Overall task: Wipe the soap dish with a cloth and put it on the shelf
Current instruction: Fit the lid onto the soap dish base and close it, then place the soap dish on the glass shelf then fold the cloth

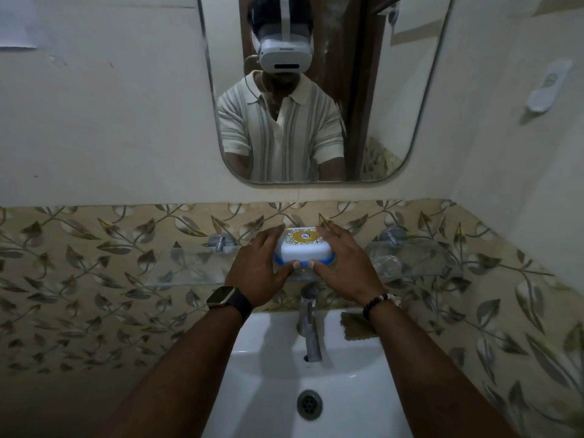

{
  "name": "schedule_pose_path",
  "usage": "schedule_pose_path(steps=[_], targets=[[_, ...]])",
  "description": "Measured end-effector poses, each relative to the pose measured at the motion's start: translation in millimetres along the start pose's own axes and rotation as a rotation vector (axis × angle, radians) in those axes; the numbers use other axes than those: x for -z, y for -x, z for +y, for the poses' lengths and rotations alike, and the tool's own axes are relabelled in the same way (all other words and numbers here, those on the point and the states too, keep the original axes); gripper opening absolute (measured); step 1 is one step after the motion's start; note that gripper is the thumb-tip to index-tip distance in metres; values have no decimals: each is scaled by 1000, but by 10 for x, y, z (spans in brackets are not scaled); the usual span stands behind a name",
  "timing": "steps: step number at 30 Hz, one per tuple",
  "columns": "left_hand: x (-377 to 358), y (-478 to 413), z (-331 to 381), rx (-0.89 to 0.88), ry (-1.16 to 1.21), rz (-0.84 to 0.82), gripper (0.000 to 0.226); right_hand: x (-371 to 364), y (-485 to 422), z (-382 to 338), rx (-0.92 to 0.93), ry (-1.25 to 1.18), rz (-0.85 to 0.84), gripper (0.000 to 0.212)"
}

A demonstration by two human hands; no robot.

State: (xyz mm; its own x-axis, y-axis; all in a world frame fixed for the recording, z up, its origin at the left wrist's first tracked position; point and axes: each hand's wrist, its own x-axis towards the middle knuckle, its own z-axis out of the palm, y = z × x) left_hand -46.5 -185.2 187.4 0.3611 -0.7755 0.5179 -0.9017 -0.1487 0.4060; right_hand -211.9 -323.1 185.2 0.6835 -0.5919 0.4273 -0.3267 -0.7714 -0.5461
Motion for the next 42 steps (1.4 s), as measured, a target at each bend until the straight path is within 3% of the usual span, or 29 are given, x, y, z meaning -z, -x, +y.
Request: schedule_pose_path(steps=[11,17,29,38,42], targets=[[-22,446,112,-202,-143,108,72,23,468,-169,-45,94,112,96],[-452,1078,130,-249,-167,4,73,-62,1122,-48,3,219,72,104],[-1065,1389,286,-309,-185,-375,63,-189,2064,582,-273,255,-149,105],[-1405,1220,573,-283,-349,-419,69,-202,1965,1105,-297,306,-210,101],[-1656,1107,751,-380,-317,-428,66,-222,1865,1385,-252,341,-196,100]])
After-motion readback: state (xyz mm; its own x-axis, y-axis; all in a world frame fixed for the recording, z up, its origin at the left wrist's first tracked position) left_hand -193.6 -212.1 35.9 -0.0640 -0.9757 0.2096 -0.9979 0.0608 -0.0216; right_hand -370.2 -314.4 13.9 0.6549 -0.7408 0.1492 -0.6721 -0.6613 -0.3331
